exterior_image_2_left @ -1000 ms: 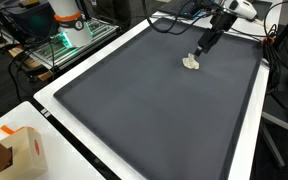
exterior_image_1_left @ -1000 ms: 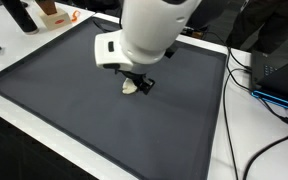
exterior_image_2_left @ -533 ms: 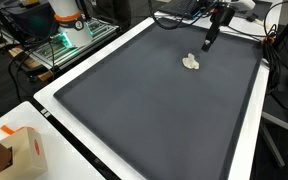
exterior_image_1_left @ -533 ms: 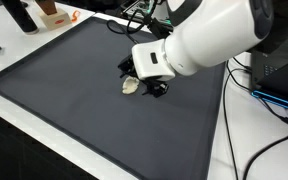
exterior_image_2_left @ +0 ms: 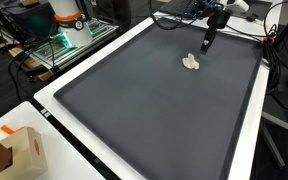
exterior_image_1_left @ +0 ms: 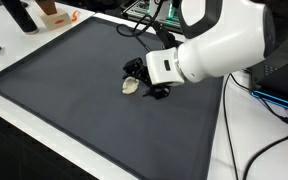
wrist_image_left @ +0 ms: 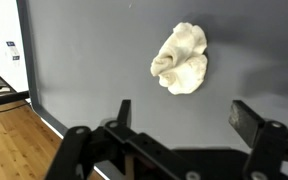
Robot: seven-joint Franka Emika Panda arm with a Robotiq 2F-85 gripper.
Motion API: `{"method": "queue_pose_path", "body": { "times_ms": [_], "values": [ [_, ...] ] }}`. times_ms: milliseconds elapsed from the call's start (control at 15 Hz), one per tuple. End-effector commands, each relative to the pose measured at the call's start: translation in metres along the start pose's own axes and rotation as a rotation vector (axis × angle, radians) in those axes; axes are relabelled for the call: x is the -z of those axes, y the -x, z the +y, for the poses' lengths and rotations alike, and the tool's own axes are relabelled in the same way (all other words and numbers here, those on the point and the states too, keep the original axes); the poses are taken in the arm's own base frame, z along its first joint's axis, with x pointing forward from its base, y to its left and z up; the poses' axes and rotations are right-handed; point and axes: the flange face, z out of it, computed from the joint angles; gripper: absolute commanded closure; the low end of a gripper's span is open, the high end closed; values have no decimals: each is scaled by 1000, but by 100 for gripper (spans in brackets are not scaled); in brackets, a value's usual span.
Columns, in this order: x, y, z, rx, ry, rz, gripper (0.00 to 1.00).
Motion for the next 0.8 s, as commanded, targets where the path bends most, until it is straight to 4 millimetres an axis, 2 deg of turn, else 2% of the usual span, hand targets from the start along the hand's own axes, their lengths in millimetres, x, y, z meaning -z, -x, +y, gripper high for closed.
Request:
{"method": "queue_pose_path", "body": {
  "times_ms": [0,733],
  "values": [
    [-2,7,-8,-20,39,15,0],
    [-4,21,-13,49,-53,15,0]
  ]
}}
